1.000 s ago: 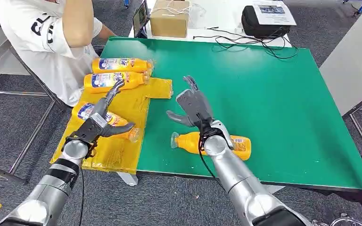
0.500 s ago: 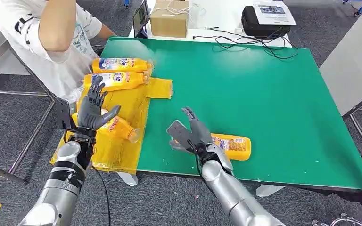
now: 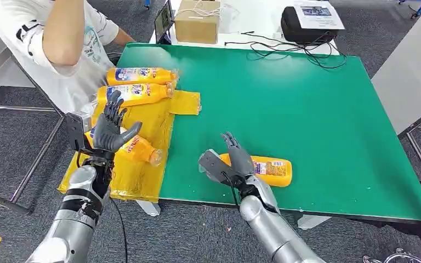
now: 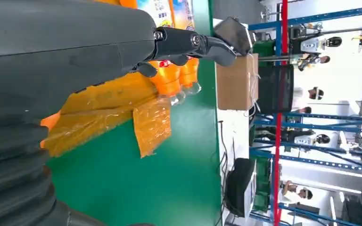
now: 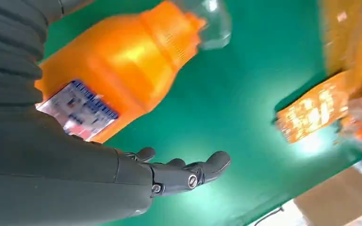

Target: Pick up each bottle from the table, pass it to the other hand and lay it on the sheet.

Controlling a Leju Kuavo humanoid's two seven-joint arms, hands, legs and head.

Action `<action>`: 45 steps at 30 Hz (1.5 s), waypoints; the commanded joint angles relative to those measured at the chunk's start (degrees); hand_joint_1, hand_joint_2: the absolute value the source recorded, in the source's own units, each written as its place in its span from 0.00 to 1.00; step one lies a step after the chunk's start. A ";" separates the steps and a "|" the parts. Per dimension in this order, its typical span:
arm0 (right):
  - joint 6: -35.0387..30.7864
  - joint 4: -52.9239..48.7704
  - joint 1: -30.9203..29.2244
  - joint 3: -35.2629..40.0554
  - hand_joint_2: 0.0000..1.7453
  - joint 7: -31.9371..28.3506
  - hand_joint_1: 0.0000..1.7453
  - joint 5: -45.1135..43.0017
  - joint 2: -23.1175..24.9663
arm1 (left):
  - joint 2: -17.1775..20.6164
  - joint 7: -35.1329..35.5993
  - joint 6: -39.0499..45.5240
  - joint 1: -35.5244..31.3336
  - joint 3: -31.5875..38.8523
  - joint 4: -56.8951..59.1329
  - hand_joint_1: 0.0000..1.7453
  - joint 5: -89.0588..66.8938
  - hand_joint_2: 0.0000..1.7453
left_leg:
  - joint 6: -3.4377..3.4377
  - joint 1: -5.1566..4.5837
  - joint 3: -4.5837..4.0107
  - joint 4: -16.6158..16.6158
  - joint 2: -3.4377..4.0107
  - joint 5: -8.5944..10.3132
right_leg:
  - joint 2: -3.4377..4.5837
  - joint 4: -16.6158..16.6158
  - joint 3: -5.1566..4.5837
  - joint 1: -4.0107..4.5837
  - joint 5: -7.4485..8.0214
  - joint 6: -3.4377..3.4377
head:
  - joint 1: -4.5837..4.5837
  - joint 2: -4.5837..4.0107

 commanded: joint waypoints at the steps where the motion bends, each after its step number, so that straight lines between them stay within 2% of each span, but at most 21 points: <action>1: -3.18 -2.25 0.51 -1.12 1.00 4.47 0.00 6.70 -4.45 | 0.79 2.21 -2.63 0.30 -0.29 1.50 0.00 4.05 1.00 | -0.05 0.02 0.42 -0.01 -0.04 -0.19 | -0.04 0.01 0.42 0.02 -0.21 -0.08 | 0.00 0.00; 3: -3.18 -2.25 0.51 -1.12 1.00 4.47 0.00 6.70 -4.45 | 0.79 2.21 -2.63 0.30 -0.29 1.50 0.00 4.05 1.00 | -0.03 0.00 0.21 -0.03 -0.03 -0.09 | -0.03 -0.01 0.21 0.01 -0.10 -0.06 | 0.00 0.00; 5: -3.16 -2.28 0.50 -1.45 1.00 5.12 0.00 7.72 -4.48 | 0.87 2.29 -2.47 0.48 -0.43 1.13 0.00 4.15 1.00 | -0.07 0.04 0.40 0.05 -0.02 -0.23 | -0.02 0.06 0.40 0.05 -0.24 -0.10 | 0.00 0.00; 10: -1.53 0.37 -0.63 -2.09 1.00 7.65 0.00 11.43 -5.23 | 1.18 2.87 -2.99 0.78 -0.55 0.52 0.00 5.06 1.00 | -0.04 0.03 0.26 -0.01 -0.04 -0.12 | -0.05 -0.01 0.27 0.04 -0.13 -0.06 | 0.00 0.00; 24: 4.30 8.65 -3.28 -2.22 1.00 9.23 0.00 12.67 -5.77 | 2.20 3.57 -4.11 1.58 0.33 1.07 0.00 6.42 1.00 | -0.04 0.02 0.24 -0.03 0.03 -0.10 | 0.04 -0.02 0.24 0.03 -0.09 -0.06 | 0.00 0.00; 36: 2.63 5.00 -2.13 -1.80 1.00 9.04 0.00 13.49 -6.02 | 2.21 3.70 -4.25 2.54 0.63 -0.12 0.00 6.70 1.00 | -0.05 0.04 0.31 -0.01 0.01 -0.15 | 0.02 -0.02 0.34 0.04 -0.14 -0.07 | 0.00 0.00; 45: 3.69 1.32 -0.57 -1.94 1.00 10.70 0.00 14.80 -8.34 | 2.63 3.49 -4.67 3.65 1.11 -1.18 0.00 6.89 1.00 | -0.05 0.03 0.28 -0.02 -0.04 -0.13 | -0.03 -0.02 0.31 0.04 -0.14 -0.07 | 0.00 0.00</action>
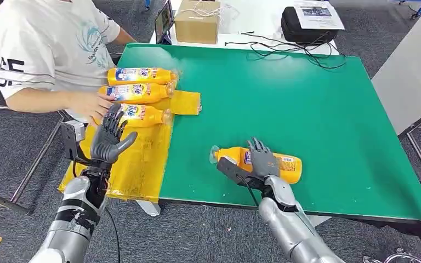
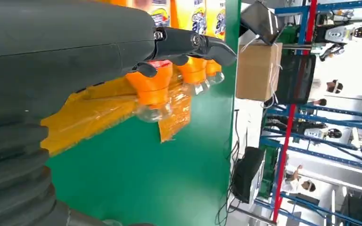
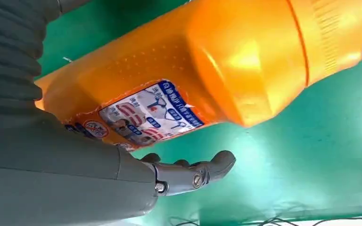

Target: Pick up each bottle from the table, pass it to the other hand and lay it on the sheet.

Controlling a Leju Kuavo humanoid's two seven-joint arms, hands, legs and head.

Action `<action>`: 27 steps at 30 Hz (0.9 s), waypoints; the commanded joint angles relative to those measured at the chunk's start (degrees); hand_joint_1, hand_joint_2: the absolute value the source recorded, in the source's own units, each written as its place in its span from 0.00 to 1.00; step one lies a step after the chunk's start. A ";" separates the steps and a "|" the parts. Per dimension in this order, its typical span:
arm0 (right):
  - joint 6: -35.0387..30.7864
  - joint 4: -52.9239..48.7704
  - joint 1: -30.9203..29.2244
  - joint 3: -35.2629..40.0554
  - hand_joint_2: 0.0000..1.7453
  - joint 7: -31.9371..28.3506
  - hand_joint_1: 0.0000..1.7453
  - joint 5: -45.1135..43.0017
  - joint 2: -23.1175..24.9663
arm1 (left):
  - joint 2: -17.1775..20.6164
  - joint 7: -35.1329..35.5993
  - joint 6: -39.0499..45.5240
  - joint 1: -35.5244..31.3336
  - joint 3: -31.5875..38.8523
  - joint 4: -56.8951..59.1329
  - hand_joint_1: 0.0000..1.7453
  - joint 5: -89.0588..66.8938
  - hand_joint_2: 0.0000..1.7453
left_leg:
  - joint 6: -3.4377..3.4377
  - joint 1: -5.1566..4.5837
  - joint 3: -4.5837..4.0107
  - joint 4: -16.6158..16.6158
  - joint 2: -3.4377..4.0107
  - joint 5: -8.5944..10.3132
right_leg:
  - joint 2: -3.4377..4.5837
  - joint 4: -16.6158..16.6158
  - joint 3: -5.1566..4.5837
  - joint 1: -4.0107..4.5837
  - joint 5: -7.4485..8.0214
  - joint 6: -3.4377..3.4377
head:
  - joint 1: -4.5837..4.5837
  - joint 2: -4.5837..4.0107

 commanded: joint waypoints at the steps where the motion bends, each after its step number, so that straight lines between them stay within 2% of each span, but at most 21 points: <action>1: 0.95 -1.12 0.41 0.33 1.00 1.44 0.00 0.68 -3.19 | 1.00 0.20 -0.58 -0.33 0.94 0.54 0.00 0.36 1.00 | -0.03 0.01 0.19 -0.03 -0.03 -0.08 | -0.03 -0.02 0.20 0.01 -0.10 -0.05 | 0.00 0.00; 14: 3.20 -2.16 1.44 -0.50 1.00 3.50 0.00 3.00 -5.38 | 1.02 0.59 -1.62 0.69 1.72 -0.22 0.00 1.27 1.00 | -0.05 0.05 0.35 0.01 -0.05 -0.19 | -0.05 0.01 0.36 0.05 -0.20 -0.08 | 0.00 0.00; 26: 6.42 2.76 -0.29 0.03 1.00 5.20 0.00 5.57 -7.17 | 1.19 1.02 -1.26 0.83 1.49 -0.34 0.00 0.55 1.00 | -0.04 0.05 0.39 -0.01 -0.04 -0.15 | -0.04 -0.05 0.42 0.05 -0.15 -0.08 | 0.00 0.00; 27: 6.74 3.19 -0.49 0.17 1.00 5.36 0.53 5.86 -7.12 | 1.20 1.06 -1.14 0.77 1.37 -0.23 0.00 0.33 1.00 | -0.03 0.04 0.34 -0.03 -0.06 -0.11 | -0.06 -0.07 0.39 0.04 -0.11 -0.06 | 0.00 0.00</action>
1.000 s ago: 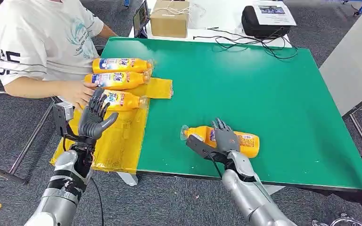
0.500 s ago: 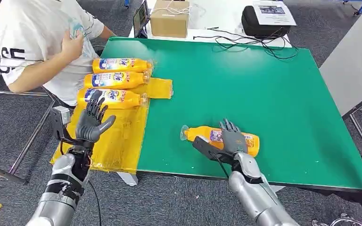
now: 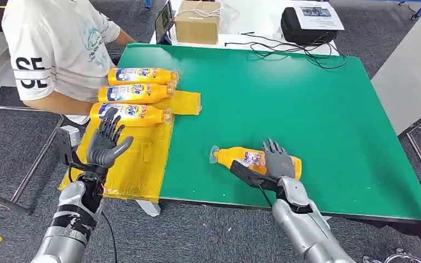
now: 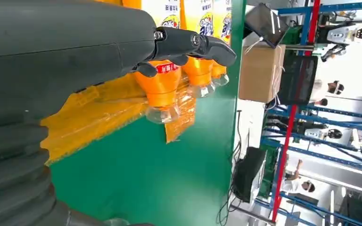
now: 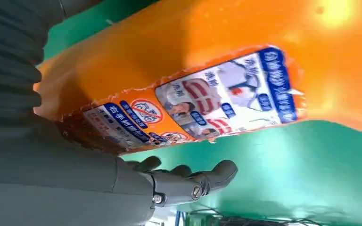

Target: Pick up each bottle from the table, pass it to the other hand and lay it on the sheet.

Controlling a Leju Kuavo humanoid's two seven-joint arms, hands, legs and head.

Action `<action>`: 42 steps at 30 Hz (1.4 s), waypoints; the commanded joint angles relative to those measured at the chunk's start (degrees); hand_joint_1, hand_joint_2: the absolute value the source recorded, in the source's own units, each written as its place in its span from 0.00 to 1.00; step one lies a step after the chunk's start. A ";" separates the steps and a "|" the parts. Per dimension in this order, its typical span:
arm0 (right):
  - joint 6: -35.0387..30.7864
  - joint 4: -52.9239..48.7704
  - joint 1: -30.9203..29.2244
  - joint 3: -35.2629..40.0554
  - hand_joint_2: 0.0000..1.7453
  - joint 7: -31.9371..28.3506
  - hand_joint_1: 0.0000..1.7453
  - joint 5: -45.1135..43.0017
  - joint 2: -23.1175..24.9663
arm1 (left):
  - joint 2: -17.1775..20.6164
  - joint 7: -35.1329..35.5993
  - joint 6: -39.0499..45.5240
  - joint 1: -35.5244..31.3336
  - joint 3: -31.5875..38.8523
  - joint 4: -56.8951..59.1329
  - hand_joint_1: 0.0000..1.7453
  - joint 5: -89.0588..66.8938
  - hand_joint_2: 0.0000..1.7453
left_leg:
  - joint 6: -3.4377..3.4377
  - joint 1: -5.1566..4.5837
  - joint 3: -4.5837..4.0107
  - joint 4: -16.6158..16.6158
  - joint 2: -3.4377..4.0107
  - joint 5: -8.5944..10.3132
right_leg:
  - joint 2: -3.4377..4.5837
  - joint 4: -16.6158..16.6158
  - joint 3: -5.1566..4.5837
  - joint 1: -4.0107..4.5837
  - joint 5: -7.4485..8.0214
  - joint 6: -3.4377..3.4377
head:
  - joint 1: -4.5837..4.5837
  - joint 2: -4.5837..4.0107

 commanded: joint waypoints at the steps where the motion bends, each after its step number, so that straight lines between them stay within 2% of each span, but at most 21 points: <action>1: 1.86 6.49 -1.70 0.29 1.00 0.62 0.96 0.50 -1.47 | 0.86 0.69 0.18 -1.29 -0.06 1.62 0.00 -0.73 1.00 | -0.04 0.03 0.22 -0.03 0.00 -0.07 | -0.01 -0.05 0.23 0.04 -0.07 -0.05 | 0.00 0.00; 2: 3.27 8.21 -2.51 0.24 1.00 0.43 1.00 0.06 -1.68 | 1.22 0.82 0.51 -1.65 -0.60 2.29 0.00 -1.61 1.00 | -0.05 0.04 0.34 -0.03 -0.02 -0.13 | -0.02 -0.03 0.36 0.04 -0.14 -0.07 | 0.00 0.00; 8: 6.13 13.68 -5.59 0.29 1.00 -3.02 1.00 -2.53 -1.52 | 1.84 0.68 0.12 -3.07 -1.82 4.37 0.00 -3.08 1.00 | -0.05 0.06 0.40 -0.04 -0.12 -0.09 | -0.12 -0.07 0.43 0.06 -0.12 -0.07 | 0.00 0.00; 10: 4.42 14.69 -6.21 1.03 1.00 -2.19 1.00 -1.90 -0.87 | 1.95 0.99 0.58 -3.15 -2.40 4.42 0.00 -4.01 1.00 | -0.04 0.04 0.35 -0.03 -0.06 -0.05 | -0.06 -0.05 0.35 0.04 -0.07 -0.05 | 0.00 0.00; 15: 5.08 15.84 -7.39 1.43 1.00 -2.40 1.00 -2.39 -0.16 | 2.69 2.68 -0.33 -3.84 -3.22 6.63 0.00 -4.11 1.00 | -0.06 0.06 0.49 -0.05 -0.06 -0.07 | -0.06 -0.09 0.50 0.06 -0.09 -0.08 | 0.00 0.00; 19: 9.30 19.14 -11.96 0.64 1.00 -9.20 1.00 -9.88 2.09 | 3.17 1.65 -0.31 -5.90 -4.99 9.59 0.00 -5.91 1.00 | -0.05 0.04 0.43 -0.01 0.00 -0.05 | 0.00 -0.02 0.41 0.04 -0.06 -0.06 | 0.00 0.00; 21: 8.21 18.92 -13.64 -0.48 1.00 -11.04 1.00 -13.07 4.11 | 2.91 1.21 0.62 -6.55 -5.88 10.03 0.00 -7.15 1.00 | -0.06 0.02 0.48 0.00 0.09 -0.07 | 0.08 0.02 0.42 0.03 -0.06 -0.09 | 0.00 0.00; 27: 7.93 18.70 -13.55 0.39 1.00 -10.27 1.00 -13.64 4.39 | 2.87 1.16 1.06 -6.40 -6.17 9.73 0.00 -7.38 1.00 | -0.09 0.04 0.49 -0.03 0.28 -0.06 | 0.15 0.00 0.33 0.06 0.08 -0.22 | -0.02 0.00; 30: 0.09 14.46 -12.58 -2.65 1.00 -14.51 1.00 -18.83 8.59 | 1.89 1.37 1.65 -6.55 -7.92 9.63 0.00 -9.10 1.00 | -0.08 0.05 0.51 -0.02 0.24 -0.05 | 0.12 0.00 0.35 0.06 0.05 -0.21 | 0.02 0.00; 33: -7.13 7.40 -10.79 -3.08 1.00 -15.28 1.00 -20.30 12.94 | -0.18 0.59 5.75 -7.88 -10.89 9.92 0.00 -13.40 1.00 | -0.08 0.04 0.40 0.03 0.43 -0.09 | 0.32 0.08 0.22 0.05 0.07 -0.21 | 0.02 0.00; 37: -11.58 3.92 -10.84 -2.26 1.00 -16.48 1.00 -21.42 15.19 | -2.90 1.03 5.43 -10.36 -12.33 12.93 0.00 -13.20 1.00 | -0.08 0.05 0.22 0.04 0.19 -0.02 | 0.06 0.09 0.05 0.06 0.04 -0.20 | 0.00 0.00; 42: -12.57 4.64 -12.13 -1.49 1.00 -18.54 1.00 -22.88 16.84 | -3.71 0.93 3.16 -11.67 -12.95 14.69 0.00 -11.17 1.00 | -0.04 0.01 0.14 0.02 0.25 0.00 | 0.17 0.07 0.02 0.01 0.08 -0.17 | 0.02 0.00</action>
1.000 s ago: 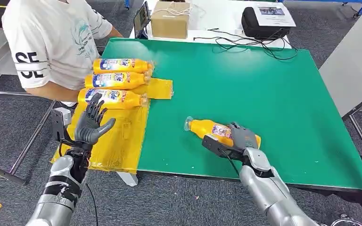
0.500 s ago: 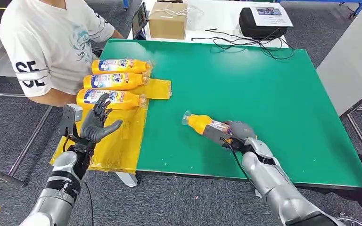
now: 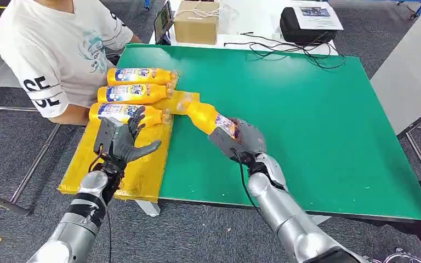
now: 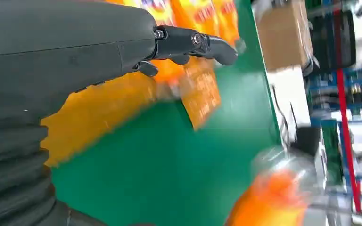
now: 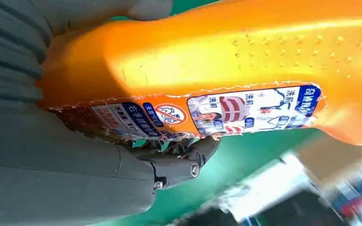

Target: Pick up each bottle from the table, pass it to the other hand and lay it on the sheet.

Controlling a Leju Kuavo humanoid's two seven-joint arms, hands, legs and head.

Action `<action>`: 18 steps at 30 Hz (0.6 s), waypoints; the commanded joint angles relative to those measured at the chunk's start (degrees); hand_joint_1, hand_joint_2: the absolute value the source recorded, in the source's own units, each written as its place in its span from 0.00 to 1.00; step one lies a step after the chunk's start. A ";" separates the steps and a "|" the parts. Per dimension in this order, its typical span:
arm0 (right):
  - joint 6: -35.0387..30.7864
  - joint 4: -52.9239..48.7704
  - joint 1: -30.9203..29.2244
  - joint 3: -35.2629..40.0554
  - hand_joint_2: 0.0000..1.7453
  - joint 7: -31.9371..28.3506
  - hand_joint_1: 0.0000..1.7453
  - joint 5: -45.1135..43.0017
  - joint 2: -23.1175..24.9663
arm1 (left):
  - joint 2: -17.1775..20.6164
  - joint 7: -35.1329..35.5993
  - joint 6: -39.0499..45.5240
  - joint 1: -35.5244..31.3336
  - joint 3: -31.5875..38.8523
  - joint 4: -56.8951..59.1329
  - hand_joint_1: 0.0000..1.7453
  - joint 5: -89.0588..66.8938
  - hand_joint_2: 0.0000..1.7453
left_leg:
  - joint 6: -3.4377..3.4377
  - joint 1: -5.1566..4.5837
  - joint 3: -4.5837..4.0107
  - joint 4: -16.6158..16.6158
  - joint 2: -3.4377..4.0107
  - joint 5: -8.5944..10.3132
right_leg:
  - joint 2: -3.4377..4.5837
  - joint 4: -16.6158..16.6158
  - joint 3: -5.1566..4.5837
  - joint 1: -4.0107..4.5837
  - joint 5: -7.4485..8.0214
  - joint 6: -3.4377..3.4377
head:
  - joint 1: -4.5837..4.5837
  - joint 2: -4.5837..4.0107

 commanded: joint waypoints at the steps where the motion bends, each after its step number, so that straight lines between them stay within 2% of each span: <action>1: -2.25 -1.51 -2.80 -0.18 1.00 -3.09 1.00 -2.30 4.82 | -2.49 0.10 -3.01 -6.09 -3.69 8.48 0.00 2.71 1.00 | -0.02 0.00 0.07 0.04 0.00 -0.07 | 0.00 0.04 0.09 0.00 -0.07 -0.03 | 0.04 0.00; 18: -2.88 4.82 -5.52 5.06 1.00 -6.24 1.00 -1.26 8.56 | -4.88 1.70 -10.74 -8.15 -6.74 7.59 0.00 11.49 1.00 | -0.03 0.01 0.06 0.02 -0.01 -0.08 | -0.02 0.02 0.08 0.02 -0.08 -0.04 | 0.04 0.00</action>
